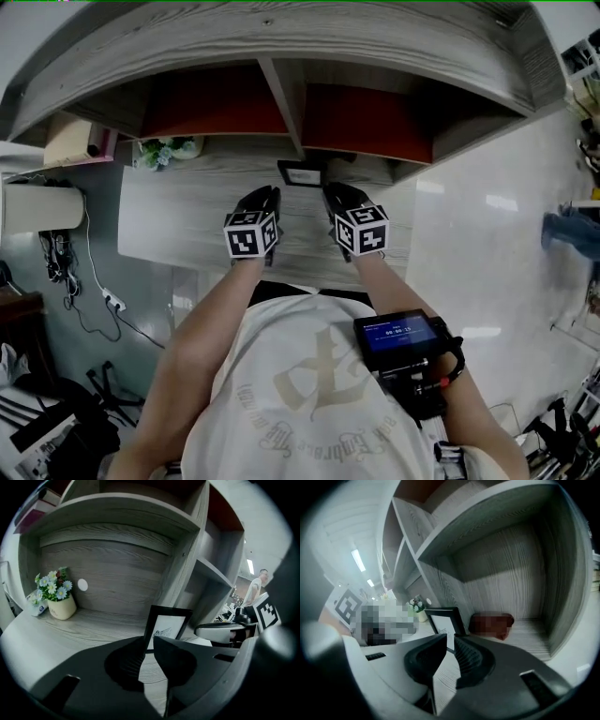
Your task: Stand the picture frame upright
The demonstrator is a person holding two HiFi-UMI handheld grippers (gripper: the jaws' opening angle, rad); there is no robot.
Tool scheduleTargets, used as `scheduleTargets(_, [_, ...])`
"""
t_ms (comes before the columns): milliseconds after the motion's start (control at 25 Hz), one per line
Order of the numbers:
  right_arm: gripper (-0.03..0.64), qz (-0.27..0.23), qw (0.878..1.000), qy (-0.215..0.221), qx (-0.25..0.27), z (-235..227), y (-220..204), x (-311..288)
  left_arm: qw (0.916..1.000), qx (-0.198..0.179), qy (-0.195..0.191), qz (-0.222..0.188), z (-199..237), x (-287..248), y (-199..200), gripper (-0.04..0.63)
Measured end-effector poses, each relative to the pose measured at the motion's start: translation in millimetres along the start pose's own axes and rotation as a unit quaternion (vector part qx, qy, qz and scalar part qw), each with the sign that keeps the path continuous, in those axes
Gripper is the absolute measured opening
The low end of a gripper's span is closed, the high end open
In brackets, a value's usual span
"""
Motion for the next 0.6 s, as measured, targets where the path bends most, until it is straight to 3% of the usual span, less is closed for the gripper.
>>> scheduleTargets(80, [0.011,-0.007,1.000,0.013,0.010,3.1,1.1,6.3,0.9999,0.005,0.005,-0.012,-7.3,6.0,-4.9,0.063])
scheduleTargets(240, [0.006,-0.023,0.999,0.037,0.019,12.4,4.0,21.6,0.9994,-0.016,-0.013,-0.026,-27.9,19.0,-11.2,0.014])
scheduleTargets(600, [0.004,-0.054,0.995,0.077,0.042,40.0,1.8,65.9,0.9945,-0.050,-0.075,-0.053,-63.9,54.5,-18.1,0.012])
Point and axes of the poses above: the fingertips, and each gripper's own axes: x backward along the fingers, z to its left, y out of its top, the point moved 6 cm from there along x, backward along the fingers, and after that the axes turned 12 degrees about -y, right-handed, at the moved point
